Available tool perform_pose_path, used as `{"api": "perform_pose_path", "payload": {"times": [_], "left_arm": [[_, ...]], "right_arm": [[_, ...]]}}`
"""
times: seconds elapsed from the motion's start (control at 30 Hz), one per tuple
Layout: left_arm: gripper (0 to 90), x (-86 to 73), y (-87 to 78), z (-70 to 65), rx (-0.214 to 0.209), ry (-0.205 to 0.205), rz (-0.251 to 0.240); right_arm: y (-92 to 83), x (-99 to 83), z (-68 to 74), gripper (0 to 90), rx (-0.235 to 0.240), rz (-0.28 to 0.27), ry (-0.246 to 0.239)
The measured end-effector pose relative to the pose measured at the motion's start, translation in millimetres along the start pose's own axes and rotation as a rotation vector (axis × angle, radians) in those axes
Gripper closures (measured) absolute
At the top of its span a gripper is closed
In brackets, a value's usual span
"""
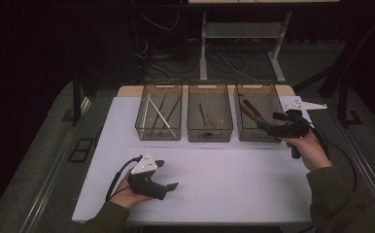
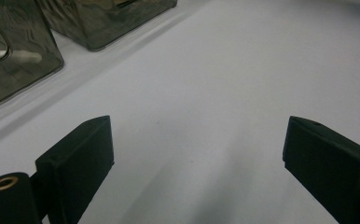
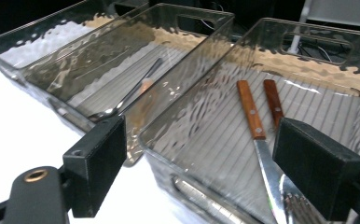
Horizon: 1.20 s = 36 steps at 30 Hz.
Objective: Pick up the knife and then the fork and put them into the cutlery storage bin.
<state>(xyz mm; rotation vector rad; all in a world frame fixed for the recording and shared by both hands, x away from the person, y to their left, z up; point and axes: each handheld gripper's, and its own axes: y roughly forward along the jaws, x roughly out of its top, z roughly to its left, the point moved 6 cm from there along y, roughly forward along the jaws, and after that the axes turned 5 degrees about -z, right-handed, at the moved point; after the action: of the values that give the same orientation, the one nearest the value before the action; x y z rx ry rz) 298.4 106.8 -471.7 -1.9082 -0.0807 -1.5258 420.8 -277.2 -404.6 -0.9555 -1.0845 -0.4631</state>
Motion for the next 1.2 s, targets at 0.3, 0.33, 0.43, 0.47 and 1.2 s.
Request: {"api": "perform_pose_path", "payload": {"times": [0.3,0.33,0.43,0.47,1.2], "left_arm": [[7.3,-0.5,0.7,-0.6,0.001,0.006,0.007],[7.3,-0.6,0.4,-0.3,0.001,0.007,0.009],[7.3,-0.7,-0.1,0.1,0.001,0.010,0.011],[7.3,-0.7,0.0,0.1,0.002,0.011,0.012],[7.3,-0.6,-0.1,-1.4,0.005,0.012,0.011]], "right_arm": [[-10.5,-21.3,23.9,17.7,0.047,0.010,-0.040],[-11.8,-24.4,26.7,17.7,0.058,0.008,-0.034],[-14.8,-34.1,34.2,17.7,0.076,0.014,-0.053],[-15.8,-36.7,36.5,17.7,0.081,0.011,-0.054],[-39.5,-92.4,70.9,17.7,0.168,0.011,-0.089]]}}
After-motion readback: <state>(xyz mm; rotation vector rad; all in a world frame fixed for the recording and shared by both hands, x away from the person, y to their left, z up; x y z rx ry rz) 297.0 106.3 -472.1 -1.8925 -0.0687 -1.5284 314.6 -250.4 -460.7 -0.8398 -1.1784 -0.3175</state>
